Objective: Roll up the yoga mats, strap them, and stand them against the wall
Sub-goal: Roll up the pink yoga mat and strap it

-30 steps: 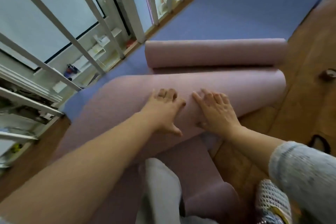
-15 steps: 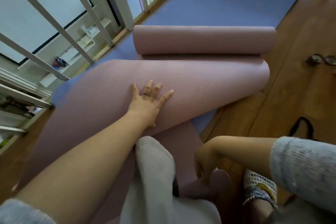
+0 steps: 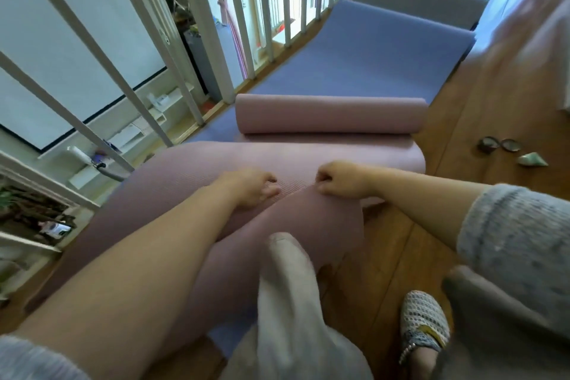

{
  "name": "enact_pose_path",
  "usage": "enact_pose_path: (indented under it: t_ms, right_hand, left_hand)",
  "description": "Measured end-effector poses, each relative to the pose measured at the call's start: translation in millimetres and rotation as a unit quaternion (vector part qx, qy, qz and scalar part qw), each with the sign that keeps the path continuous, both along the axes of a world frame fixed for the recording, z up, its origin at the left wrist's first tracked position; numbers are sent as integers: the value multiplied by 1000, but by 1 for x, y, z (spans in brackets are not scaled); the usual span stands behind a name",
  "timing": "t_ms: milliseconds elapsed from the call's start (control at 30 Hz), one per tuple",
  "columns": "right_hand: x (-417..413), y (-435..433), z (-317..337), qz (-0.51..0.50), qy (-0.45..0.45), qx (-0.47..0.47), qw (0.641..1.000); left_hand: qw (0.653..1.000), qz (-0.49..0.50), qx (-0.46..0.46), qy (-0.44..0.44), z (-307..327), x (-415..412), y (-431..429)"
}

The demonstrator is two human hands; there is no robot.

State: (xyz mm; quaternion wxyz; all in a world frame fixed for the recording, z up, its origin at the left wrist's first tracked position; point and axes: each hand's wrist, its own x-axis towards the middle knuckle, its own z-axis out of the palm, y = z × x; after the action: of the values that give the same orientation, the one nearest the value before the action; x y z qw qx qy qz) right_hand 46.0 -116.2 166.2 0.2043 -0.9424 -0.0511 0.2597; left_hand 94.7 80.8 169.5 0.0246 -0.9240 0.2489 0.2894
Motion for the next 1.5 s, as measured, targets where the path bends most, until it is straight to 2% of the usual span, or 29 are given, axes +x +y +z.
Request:
enact_pose_path:
  t_ms: [67,133,267,400,567,667,767,833,933,1100,1200,1333,1400,1467,1500]
  right_hand:
    - [-5,-5,35,-44,-74,8,996]
    - [-13,-11,71,-91,-151,14,984]
    - [-47,-27,150,-177,-293,1,940]
    - [-100,-42,233,-225,-403,-39,886]
    - [-183,-63,346,-241,-512,-114,816]
    - [-232,-77,405,-246,-526,-177,795]
    - [-276,-75,431,-206,-458,-312,807]
    - [-297,-58,423,-122,-395,-356,838]
    - [-310,-25,384,-56,-350,-303,885]
    - [-311,-23,352,-81,-447,-301,838]
    - [-322,-32,338,-63,-377,-312,870]
    - [-338,-38,293,-52,-246,-309,917]
    - [-342,-33,259,-48,-186,-302,934]
    - [-346,-23,227,-59,-176,-282,941]
    - [-349,-18,214,-63,-206,-258,942]
  left_hand:
    - [994,67,-79,40,32,-9,2]
    - [992,76,-101,30,63,-24,7]
    - [992,8,-74,-104,130,-58,16]
    - [972,-18,-84,-217,205,-93,7]
    - [908,-83,-222,-346,294,-159,-29]
    - [878,-123,-249,-390,328,-195,-51]
    - [868,-155,-223,-416,345,-226,-63]
    - [861,-174,-199,-434,349,-242,-68]
    - [850,-193,-196,-450,351,-262,-79]
    - [839,-214,-228,-446,346,-279,-76]
    - [858,-207,-252,-397,322,-274,-57]
    - [905,-196,-187,-328,256,-275,-37]
    - [916,-207,-153,-307,225,-288,-38]
    - [911,-231,-145,-311,203,-305,-45]
    - [905,-240,-144,-320,196,-313,-49]
